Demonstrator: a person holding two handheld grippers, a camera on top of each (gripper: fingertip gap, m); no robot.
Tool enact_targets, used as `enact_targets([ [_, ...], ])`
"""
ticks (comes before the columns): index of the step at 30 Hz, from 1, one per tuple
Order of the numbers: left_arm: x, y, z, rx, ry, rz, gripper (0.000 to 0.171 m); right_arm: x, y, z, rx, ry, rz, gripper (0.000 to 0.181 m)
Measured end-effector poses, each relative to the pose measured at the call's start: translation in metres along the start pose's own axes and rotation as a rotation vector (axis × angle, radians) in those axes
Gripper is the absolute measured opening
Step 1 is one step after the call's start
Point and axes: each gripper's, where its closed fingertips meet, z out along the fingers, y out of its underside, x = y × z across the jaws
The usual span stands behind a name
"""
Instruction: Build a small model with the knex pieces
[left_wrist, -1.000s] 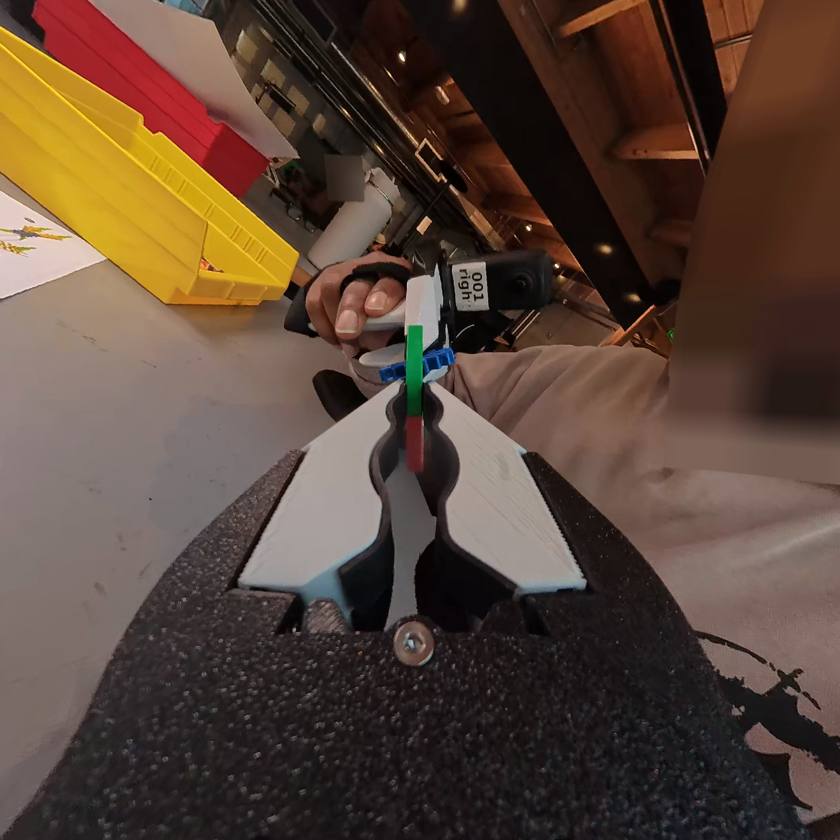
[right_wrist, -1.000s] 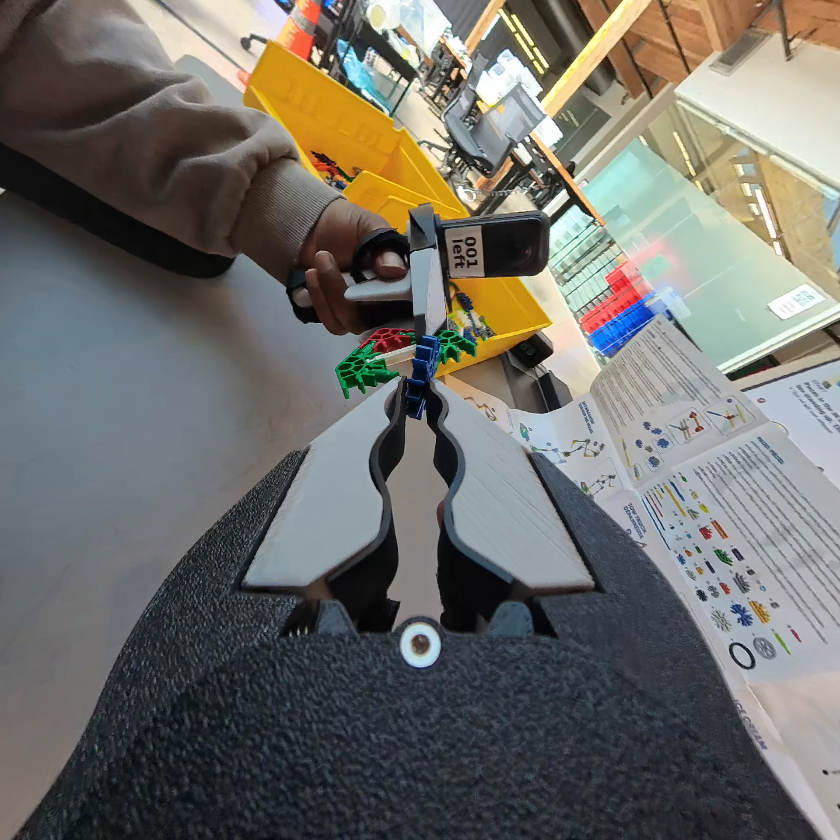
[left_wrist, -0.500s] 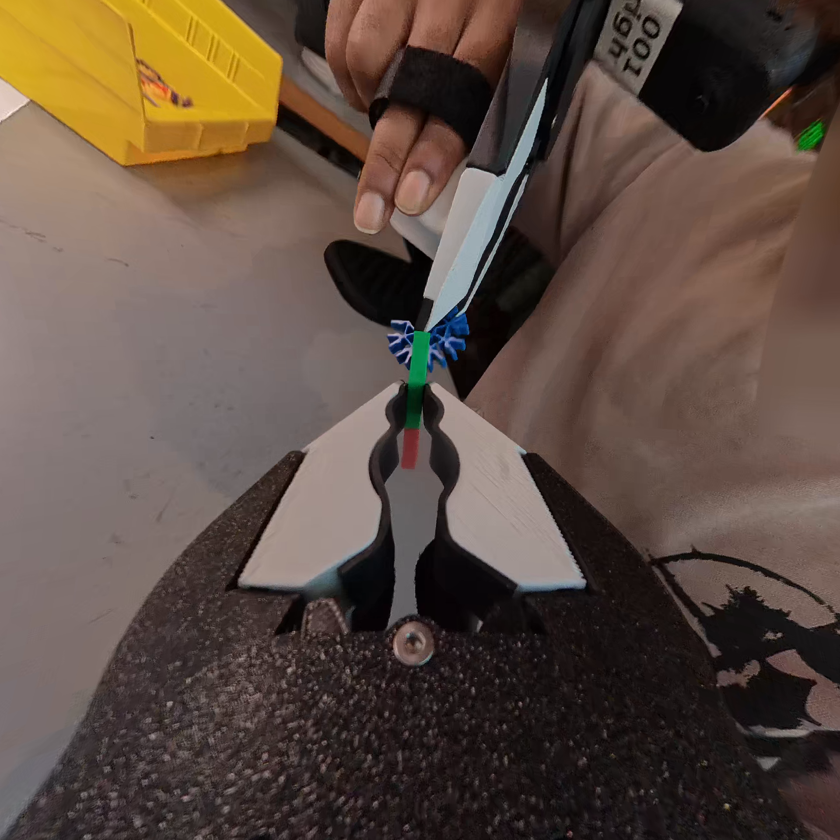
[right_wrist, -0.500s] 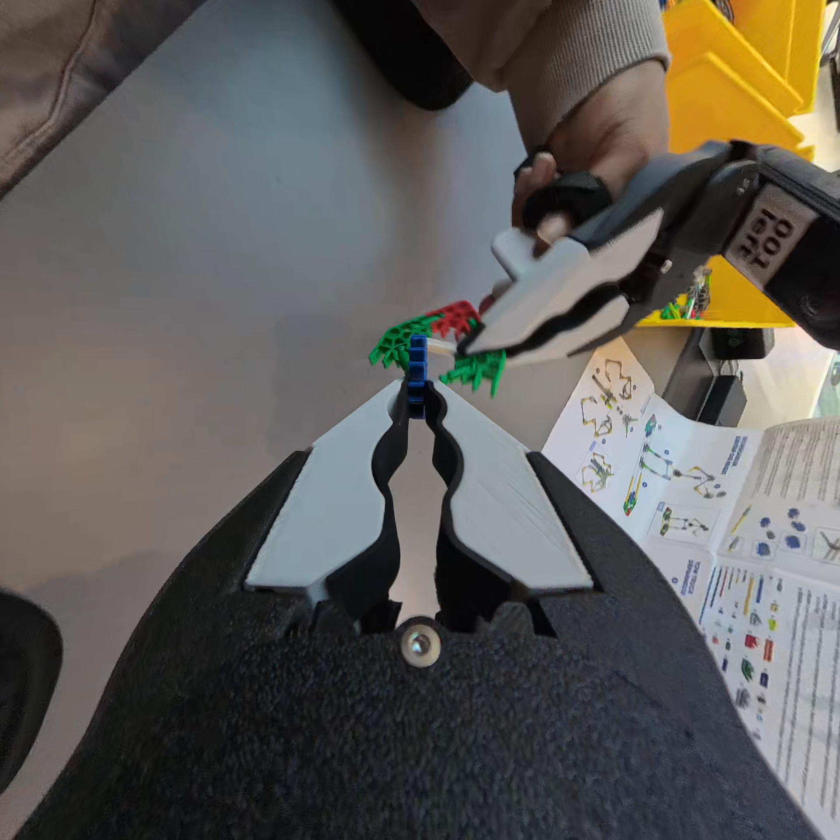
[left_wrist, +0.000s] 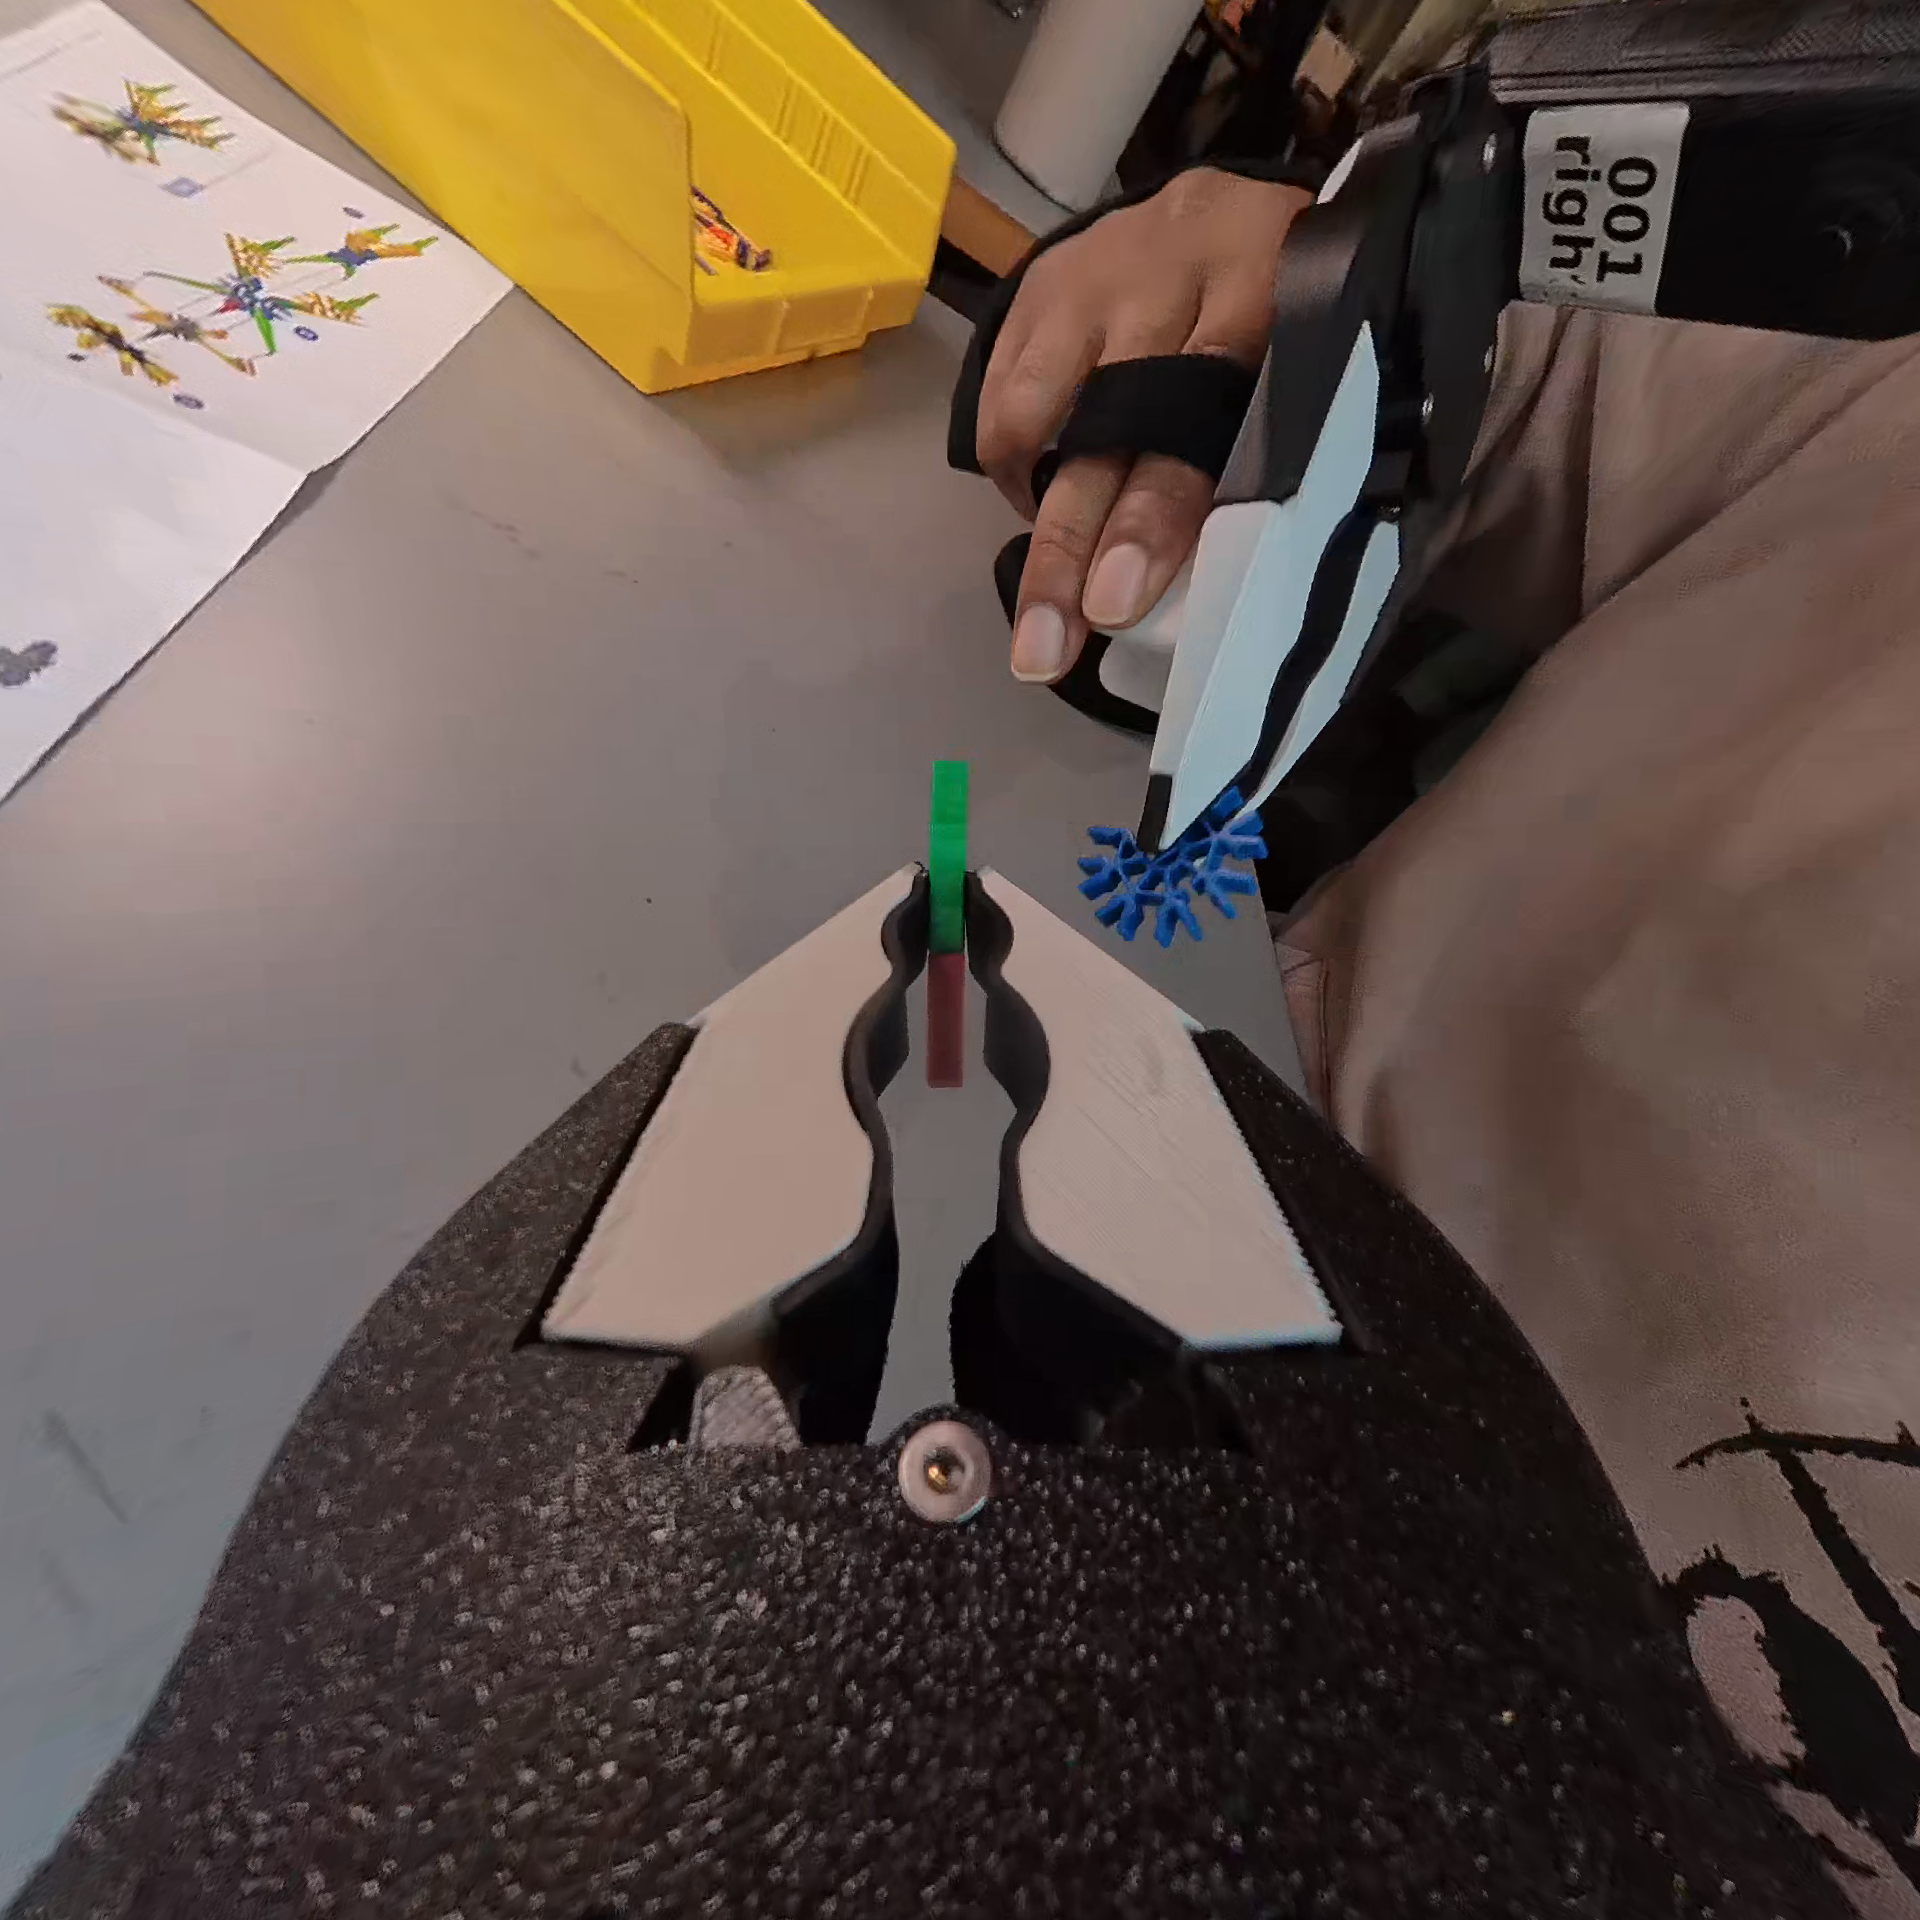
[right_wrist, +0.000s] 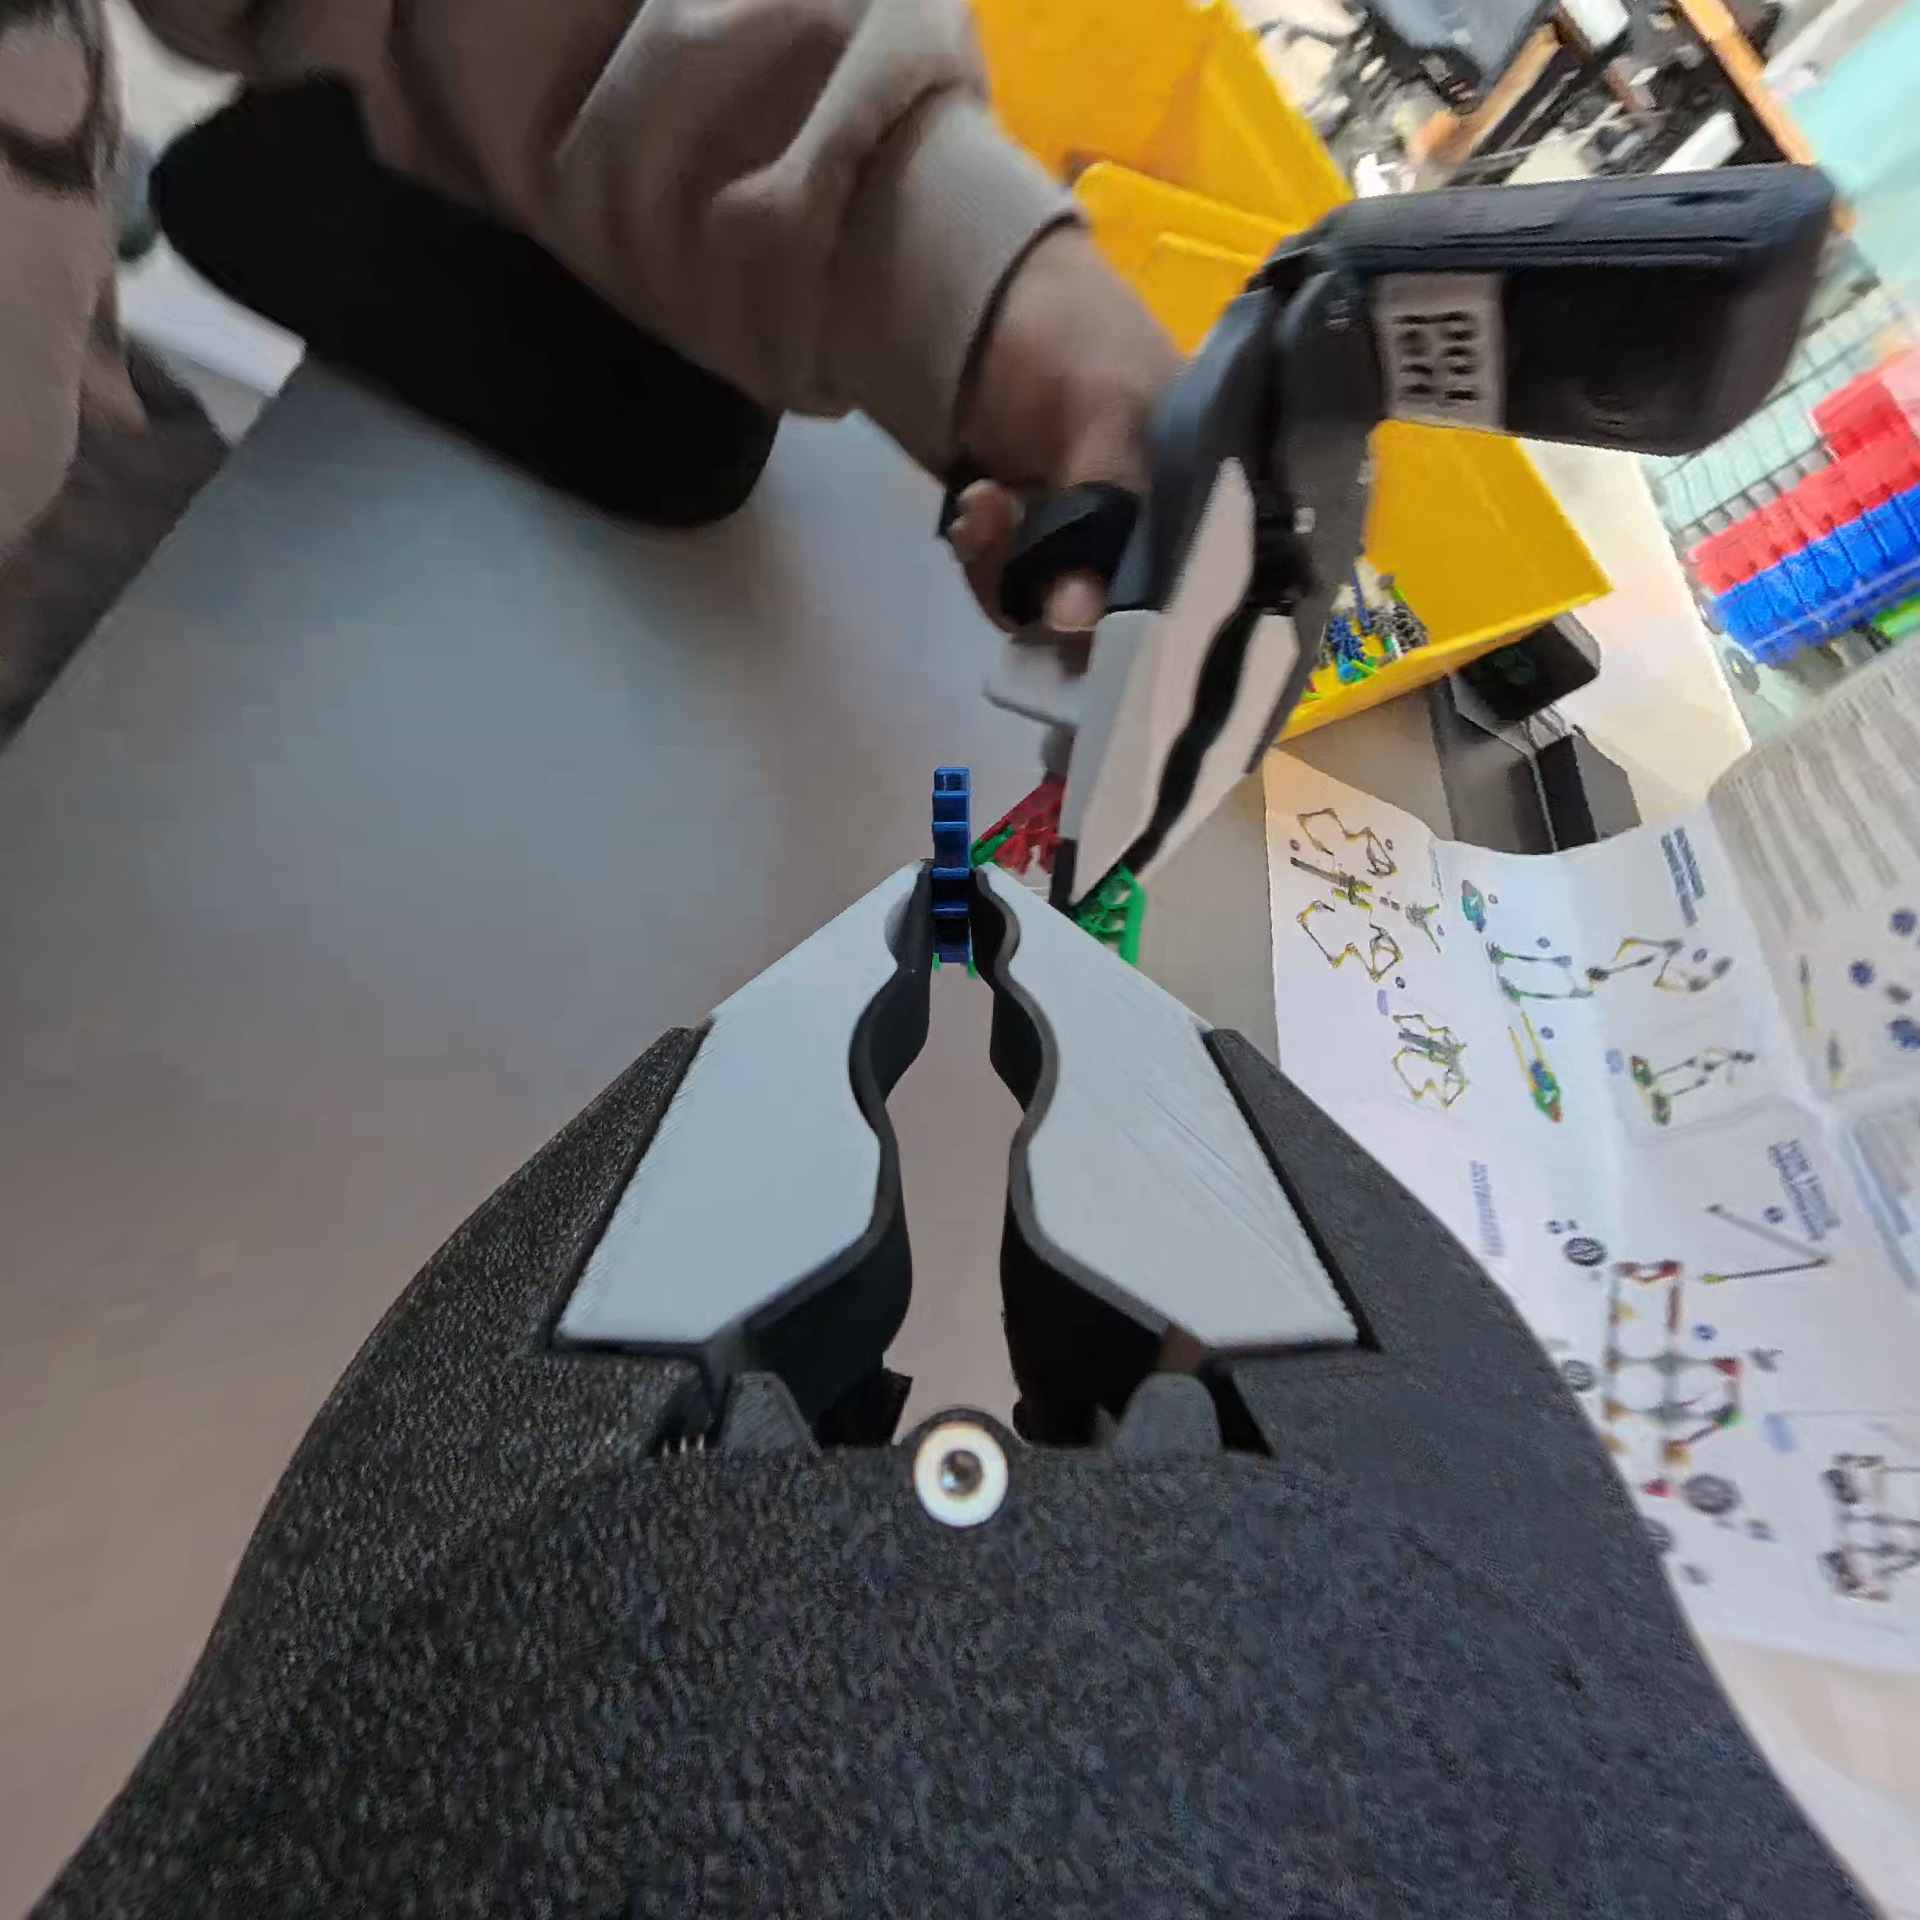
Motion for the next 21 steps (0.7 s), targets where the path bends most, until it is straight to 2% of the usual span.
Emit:
enact_targets([
  [3, -0.014, 0.023, 0.008, -0.008, -0.022, -0.111, 0.004, 0.016, 0.006, 0.005, 0.171, 0.08, 0.331, 0.005],
  [6, -0.023, 0.039, 0.013, -0.054, -0.062, -0.119, 0.005, 0.029, 0.014, 0.01, 0.308, 0.114, 0.611, 0.005],
  [10, -0.026, 0.038, 0.015, -0.028, -0.073, -0.103, 0.006, 0.046, 0.019, 0.009, 0.484, 0.088, 0.921, 0.004],
  [11, -0.025, 0.035, 0.015, -0.006, -0.066, -0.087, 0.011, 0.049, 0.02, 0.008, 0.52, 0.071, 0.98, 0.004],
  [14, -0.02, 0.02, 0.01, 0.1, -0.068, 0.016, 0.032, 0.053, 0.018, 0.004, 0.62, 0.006, 1.098, 0.005],
  [17, -0.007, -0.001, 0.002, 0.212, -0.042, 0.091, 0.037, 0.049, 0.019, 0.003, 0.64, -0.025, 1.12, 0.005],
  [21, 0.003, -0.018, 0.0, 0.308, 0.0, 0.074, 0.032, 0.039, 0.014, 0.004, 0.634, -0.076, 1.102, 0.004],
])
